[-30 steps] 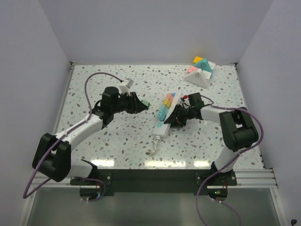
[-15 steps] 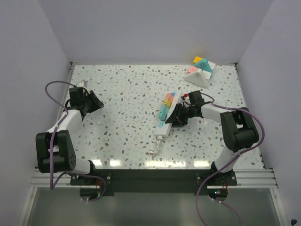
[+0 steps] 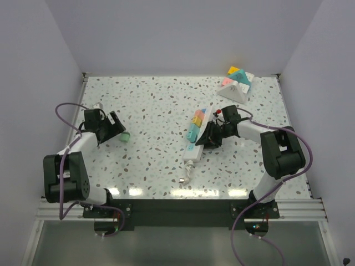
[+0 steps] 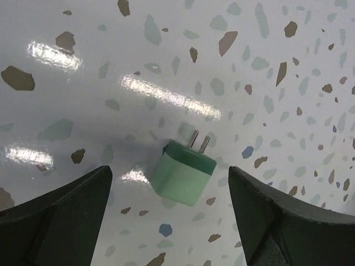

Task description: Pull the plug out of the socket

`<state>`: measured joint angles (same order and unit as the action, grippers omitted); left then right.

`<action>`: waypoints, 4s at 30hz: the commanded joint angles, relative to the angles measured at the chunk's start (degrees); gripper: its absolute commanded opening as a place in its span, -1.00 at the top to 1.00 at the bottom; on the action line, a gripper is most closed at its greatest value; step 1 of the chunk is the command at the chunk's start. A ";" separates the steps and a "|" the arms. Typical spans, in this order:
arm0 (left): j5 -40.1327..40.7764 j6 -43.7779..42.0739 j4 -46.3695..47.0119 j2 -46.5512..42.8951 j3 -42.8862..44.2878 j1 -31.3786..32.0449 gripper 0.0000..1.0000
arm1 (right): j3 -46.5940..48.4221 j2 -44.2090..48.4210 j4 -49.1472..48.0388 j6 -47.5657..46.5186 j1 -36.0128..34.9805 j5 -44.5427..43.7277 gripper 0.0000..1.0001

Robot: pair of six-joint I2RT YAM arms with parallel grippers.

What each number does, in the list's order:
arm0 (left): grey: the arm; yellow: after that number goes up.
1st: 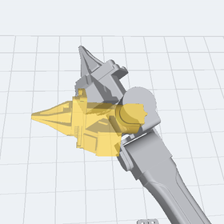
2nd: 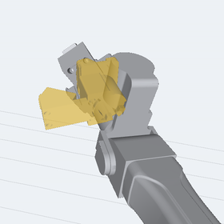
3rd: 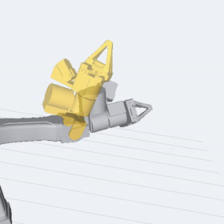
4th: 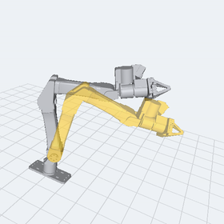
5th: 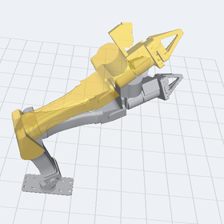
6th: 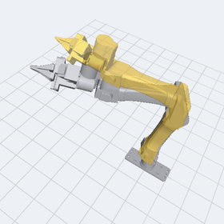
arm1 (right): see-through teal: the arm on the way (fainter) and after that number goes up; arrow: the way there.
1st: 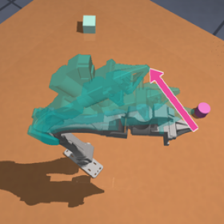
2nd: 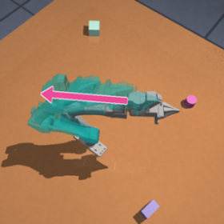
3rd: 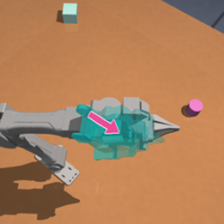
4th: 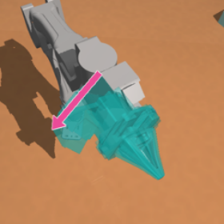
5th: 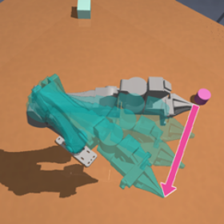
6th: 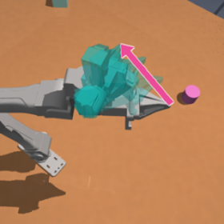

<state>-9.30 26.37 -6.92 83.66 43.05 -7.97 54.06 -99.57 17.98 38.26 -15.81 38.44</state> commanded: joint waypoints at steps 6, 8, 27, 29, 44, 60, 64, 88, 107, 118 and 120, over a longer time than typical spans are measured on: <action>-2.37 -0.27 1.90 -12.55 -0.52 11.81 -0.86 | 2.10 0.52 4.52 -4.69 -1.32 -7.50 1.00; -8.50 1.65 5.83 -11.07 0.11 16.92 -0.86 | 2.36 0.08 4.70 -4.60 -1.59 -7.59 1.00; -14.87 2.98 13.33 16.09 19.17 42.68 -0.82 | 3.15 -0.19 3.91 -2.49 -4.14 -8.47 1.00; -14.08 3.07 13.51 18.20 19.97 43.47 -0.81 | 3.15 -0.27 3.82 -2.40 -4.22 -8.46 1.00; -13.03 3.42 14.48 14.09 12.68 43.39 1.00 | 2.63 -3.35 8.30 -0.39 -4.14 -17.50 1.00; -7.16 0.00 -0.72 -8.94 6.61 28.10 1.00 | -1.42 -7.05 7.16 3.93 -2.64 -24.29 1.00; 0.69 -2.46 -4.24 -9.58 5.91 20.29 1.00 | -0.98 -5.99 7.51 2.79 -2.64 -22.97 1.00; -5.26 -1.50 2.87 -5.08 6.17 6.20 -1.00 | 4.64 -2.12 10.85 -3.02 -5.98 -19.19 1.00; -17.95 1.66 16.41 14.15 14.78 34.24 -1.00 | 9.13 -3.44 8.74 1.90 -13.98 -19.10 1.00; -17.15 5.62 19.22 19.52 15.84 36.27 -0.27 | 9.74 -3.17 7.60 3.49 -15.83 -20.33 1.00; -17.33 5.62 19.22 19.26 14.88 36.27 -0.10 | 9.83 -3.26 7.51 3.57 -15.83 -20.50 1.00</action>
<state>-25.65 31.07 8.91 102.98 57.25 28.08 63.46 -101.19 23.16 42.15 -30.98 23.03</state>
